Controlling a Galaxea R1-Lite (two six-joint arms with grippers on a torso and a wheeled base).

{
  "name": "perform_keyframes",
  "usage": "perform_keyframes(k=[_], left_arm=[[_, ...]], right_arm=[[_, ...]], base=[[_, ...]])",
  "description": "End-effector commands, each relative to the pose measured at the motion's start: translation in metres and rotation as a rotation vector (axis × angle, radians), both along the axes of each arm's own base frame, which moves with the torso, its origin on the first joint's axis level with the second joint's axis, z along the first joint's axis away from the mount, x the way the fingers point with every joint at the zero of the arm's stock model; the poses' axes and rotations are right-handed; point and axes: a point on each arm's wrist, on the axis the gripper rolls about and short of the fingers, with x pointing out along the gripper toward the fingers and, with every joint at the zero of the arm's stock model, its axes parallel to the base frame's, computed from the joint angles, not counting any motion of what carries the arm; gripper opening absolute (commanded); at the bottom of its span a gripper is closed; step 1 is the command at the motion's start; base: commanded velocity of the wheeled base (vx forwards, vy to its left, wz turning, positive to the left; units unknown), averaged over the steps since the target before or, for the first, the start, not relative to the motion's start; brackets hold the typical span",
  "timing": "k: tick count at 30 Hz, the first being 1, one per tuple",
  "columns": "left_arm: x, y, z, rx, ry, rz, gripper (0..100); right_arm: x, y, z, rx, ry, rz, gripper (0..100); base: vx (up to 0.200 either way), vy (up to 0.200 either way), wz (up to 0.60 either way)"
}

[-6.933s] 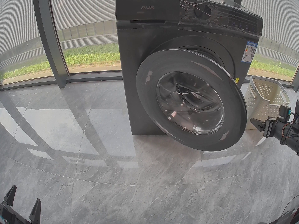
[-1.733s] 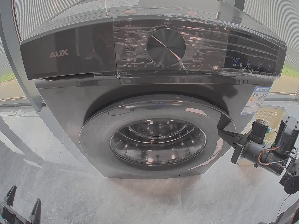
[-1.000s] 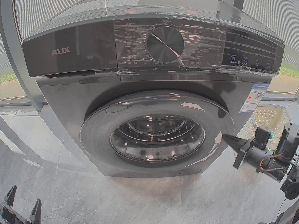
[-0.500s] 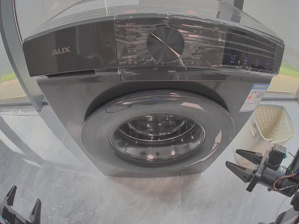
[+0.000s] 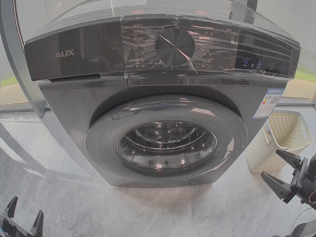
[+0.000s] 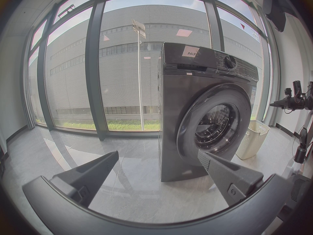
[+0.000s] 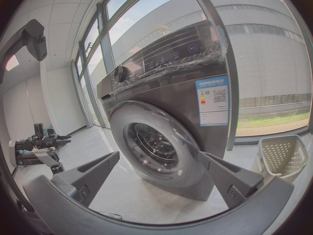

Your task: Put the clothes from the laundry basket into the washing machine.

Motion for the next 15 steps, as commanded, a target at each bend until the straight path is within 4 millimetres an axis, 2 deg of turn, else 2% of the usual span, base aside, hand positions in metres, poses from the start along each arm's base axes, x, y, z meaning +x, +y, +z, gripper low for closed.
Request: perform_keyframes(k=[1, 7, 13, 15], left_arm=[[0.000, 0.000, -0.005, -0.001, 0.000, 0.000, 100], [0.000, 0.000, -0.005, 0.004, 0.000, 0.000, 100], [0.000, 0.000, -0.005, 0.002, 0.000, 0.000, 100], [0.000, 0.000, -0.005, 0.002, 0.000, 0.000, 100]], right_arm=[[-0.028, -0.026, 0.004, 0.009, -0.117, -0.142, 100], [-0.052, -0.040, 0.000, 0.022, -0.170, -0.249, 100], [-0.084, -0.049, -0.018, 0.033, -0.204, -0.293, 100], [-0.089, -0.050, -0.022, 0.033, -0.209, -0.304, 100]], base=[[0.000, 0.000, 0.00], [0.000, 0.000, 0.00], [0.000, 0.000, 0.00], [0.000, 0.000, 0.00]])
